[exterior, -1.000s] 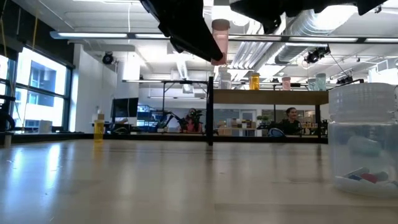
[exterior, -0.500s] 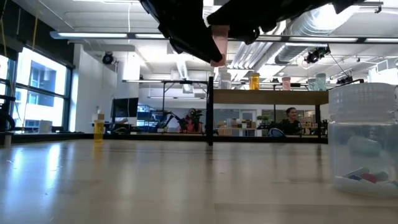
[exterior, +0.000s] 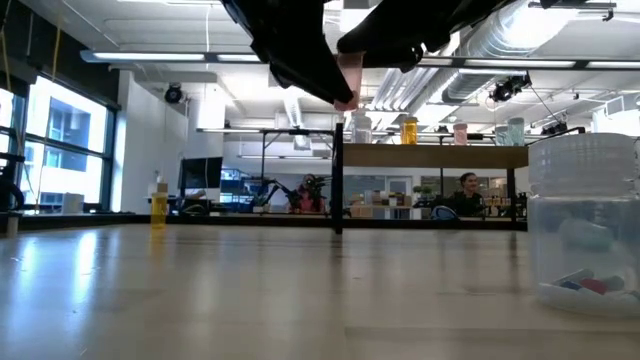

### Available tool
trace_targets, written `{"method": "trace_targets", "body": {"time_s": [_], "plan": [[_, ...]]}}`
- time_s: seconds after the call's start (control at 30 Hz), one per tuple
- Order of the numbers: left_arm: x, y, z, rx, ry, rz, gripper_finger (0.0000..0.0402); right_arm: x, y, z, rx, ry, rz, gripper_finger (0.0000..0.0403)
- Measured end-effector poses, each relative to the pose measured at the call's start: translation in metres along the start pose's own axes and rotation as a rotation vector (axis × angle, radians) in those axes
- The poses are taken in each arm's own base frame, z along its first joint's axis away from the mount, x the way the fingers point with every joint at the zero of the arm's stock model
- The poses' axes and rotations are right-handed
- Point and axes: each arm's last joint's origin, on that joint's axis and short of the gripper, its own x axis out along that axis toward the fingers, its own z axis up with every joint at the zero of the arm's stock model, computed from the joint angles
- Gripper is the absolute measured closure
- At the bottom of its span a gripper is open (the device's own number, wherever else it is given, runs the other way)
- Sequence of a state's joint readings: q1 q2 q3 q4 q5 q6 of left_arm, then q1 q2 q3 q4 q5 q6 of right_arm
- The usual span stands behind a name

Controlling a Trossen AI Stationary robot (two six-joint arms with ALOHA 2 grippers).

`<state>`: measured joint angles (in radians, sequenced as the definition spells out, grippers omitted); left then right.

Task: Pick and place medicine bottles onto shelf by color
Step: Put the left pink pill bottle on the shelf aligned with the other pink pill bottle

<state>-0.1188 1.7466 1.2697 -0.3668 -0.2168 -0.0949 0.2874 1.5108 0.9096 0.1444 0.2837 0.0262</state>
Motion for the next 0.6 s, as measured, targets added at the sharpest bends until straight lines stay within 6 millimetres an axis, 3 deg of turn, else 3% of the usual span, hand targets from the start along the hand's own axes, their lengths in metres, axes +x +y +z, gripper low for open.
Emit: {"method": "trace_targets", "body": {"time_s": [0.2,0.6], "plan": [[0.0,0.0004,-0.0025,-0.02,0.025,0.003,0.0314,-0.0002,-0.0002,0.0001,0.001,0.0,-0.001,0.0228],[0.0,0.0003,-0.0011,-0.023,0.011,0.005,0.0314,0.0001,-0.0018,-0.0007,0.019,0.009,-0.002,0.0292]]}}
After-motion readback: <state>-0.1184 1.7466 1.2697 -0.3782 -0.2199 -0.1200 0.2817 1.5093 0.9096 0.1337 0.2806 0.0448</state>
